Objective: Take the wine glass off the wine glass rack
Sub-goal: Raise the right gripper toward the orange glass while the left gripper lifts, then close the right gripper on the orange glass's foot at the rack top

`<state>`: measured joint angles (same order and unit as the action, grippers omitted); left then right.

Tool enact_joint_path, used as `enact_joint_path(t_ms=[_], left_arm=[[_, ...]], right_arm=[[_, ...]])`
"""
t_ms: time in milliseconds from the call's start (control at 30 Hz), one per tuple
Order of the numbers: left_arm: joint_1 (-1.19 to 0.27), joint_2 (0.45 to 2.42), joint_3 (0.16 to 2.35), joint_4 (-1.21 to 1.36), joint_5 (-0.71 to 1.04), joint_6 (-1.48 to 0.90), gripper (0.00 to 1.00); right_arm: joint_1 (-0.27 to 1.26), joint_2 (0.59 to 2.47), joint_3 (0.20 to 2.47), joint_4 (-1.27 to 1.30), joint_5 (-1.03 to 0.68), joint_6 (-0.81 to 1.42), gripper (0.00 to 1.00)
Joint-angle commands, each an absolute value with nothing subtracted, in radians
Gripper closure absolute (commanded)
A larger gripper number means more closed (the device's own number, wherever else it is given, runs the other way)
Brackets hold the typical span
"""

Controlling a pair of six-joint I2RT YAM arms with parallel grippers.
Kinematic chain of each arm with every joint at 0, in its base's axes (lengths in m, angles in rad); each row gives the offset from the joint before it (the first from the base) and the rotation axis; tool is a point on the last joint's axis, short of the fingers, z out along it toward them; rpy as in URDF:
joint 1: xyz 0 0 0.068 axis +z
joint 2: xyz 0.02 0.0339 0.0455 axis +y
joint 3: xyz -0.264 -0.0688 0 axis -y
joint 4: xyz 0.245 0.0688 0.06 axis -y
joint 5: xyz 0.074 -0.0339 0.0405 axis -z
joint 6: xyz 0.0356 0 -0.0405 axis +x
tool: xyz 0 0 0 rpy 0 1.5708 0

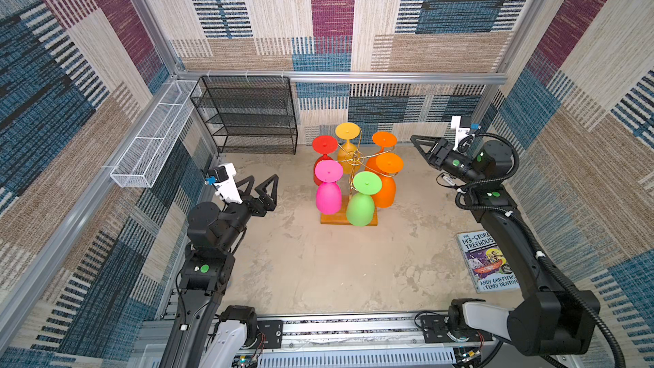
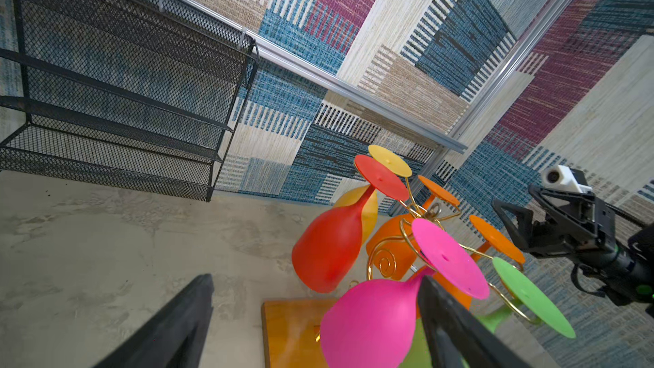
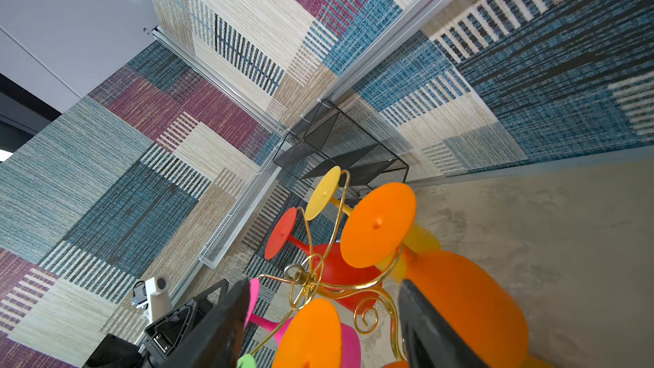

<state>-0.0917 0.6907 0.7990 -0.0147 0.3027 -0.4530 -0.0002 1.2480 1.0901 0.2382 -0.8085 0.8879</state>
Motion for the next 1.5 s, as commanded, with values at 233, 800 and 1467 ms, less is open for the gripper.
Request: enact_joint_path(t_ms=[233, 800, 1467], left_arm=[[-0.091, 0.670, 0.767, -0.049, 0.351, -0.420, 0.08], [-0.091, 0.673, 0.755, -0.031, 0.359, -0.420, 0.08], [-0.091, 0.662, 0.728, -0.015, 0.357, -0.427, 0.08]], right_arm=[[0.002, 1.288, 1.062, 0.260, -0.794, 0.946, 0.39], [0.073, 1.460, 1.195, 0.253, -0.763, 0.928, 0.41], [0.103, 1.531, 1.242, 0.281, -0.742, 0.938, 0.55]])
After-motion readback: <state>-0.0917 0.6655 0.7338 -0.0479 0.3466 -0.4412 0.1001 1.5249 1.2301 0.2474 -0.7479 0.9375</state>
